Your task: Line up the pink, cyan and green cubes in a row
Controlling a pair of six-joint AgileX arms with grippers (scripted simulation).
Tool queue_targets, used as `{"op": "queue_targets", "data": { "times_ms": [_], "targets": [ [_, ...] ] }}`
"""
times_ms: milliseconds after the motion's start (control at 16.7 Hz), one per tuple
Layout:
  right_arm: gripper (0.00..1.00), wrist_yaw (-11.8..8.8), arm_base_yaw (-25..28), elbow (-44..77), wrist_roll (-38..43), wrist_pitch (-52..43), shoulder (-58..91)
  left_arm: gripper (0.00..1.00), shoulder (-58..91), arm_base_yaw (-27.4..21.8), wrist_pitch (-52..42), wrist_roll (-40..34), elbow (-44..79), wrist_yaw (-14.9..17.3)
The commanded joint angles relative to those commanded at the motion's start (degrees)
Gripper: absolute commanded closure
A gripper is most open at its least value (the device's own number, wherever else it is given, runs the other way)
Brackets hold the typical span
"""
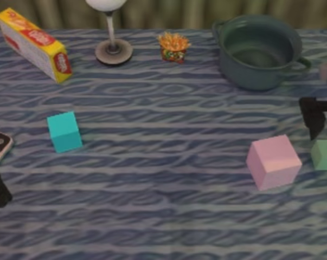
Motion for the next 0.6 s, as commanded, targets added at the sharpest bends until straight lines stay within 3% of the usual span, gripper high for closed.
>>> {"op": "queue_targets", "data": {
  "times_ms": [600],
  "targets": [
    [0.0, 0.06, 0.37, -8.62, 0.26, 17.61, 9.05, 0.0, 0.0, 0.0, 0.0, 0.0, 0.0, 0.0]
  ]
}}
